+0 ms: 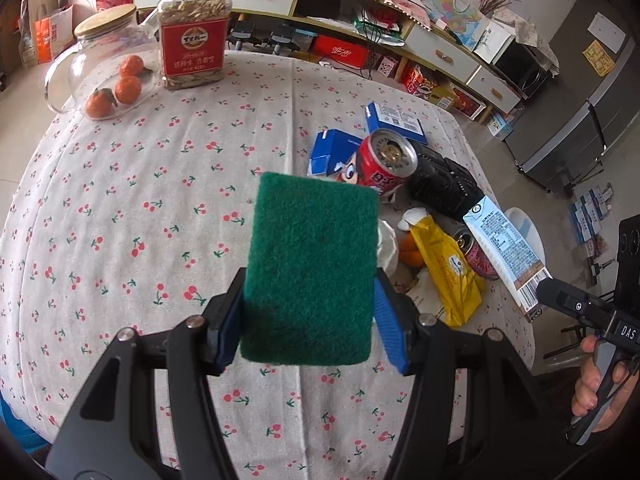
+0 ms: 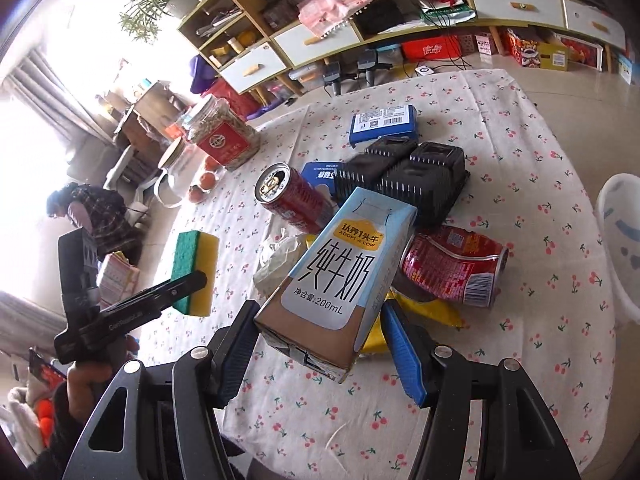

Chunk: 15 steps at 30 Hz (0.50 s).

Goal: Collect trash
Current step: 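Carry the sponge in the left gripper to the white bucket and release while the right drops the carton in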

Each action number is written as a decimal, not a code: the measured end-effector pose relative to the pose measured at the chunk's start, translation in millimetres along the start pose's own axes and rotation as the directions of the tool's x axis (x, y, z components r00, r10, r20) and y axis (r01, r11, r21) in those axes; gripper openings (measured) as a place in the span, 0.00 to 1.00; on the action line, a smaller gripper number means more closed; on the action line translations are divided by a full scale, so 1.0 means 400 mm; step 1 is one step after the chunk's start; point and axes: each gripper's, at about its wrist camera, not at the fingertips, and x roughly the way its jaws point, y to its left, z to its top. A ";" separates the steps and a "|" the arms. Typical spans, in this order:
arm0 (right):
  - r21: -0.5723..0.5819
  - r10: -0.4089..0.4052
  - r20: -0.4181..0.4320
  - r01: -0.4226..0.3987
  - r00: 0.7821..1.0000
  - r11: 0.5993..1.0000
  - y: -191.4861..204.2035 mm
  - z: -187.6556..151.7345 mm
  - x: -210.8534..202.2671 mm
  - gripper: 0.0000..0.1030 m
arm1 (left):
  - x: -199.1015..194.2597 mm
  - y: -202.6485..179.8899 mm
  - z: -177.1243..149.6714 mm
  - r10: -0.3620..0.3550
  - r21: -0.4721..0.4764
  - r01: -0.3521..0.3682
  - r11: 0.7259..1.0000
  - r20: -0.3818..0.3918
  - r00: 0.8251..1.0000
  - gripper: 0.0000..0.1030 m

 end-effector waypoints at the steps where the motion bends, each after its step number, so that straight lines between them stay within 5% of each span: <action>1: 0.000 0.005 0.007 -0.005 1.000 1.000 -0.003 -0.004 -0.013 0.61 | -0.003 -0.016 0.001 -0.006 0.016 0.006 1.000 0.008 1.000 0.58; 8: 0.030 0.009 0.088 -0.012 0.996 0.999 -0.059 -0.004 -0.114 0.61 | 0.001 -0.133 0.011 -0.040 0.111 0.036 0.993 0.026 0.999 0.58; 15: 0.150 -0.140 0.191 0.112 0.972 0.982 -0.233 0.025 -0.240 0.61 | 0.043 -0.260 0.036 -0.066 0.182 0.064 0.981 0.000 0.998 0.58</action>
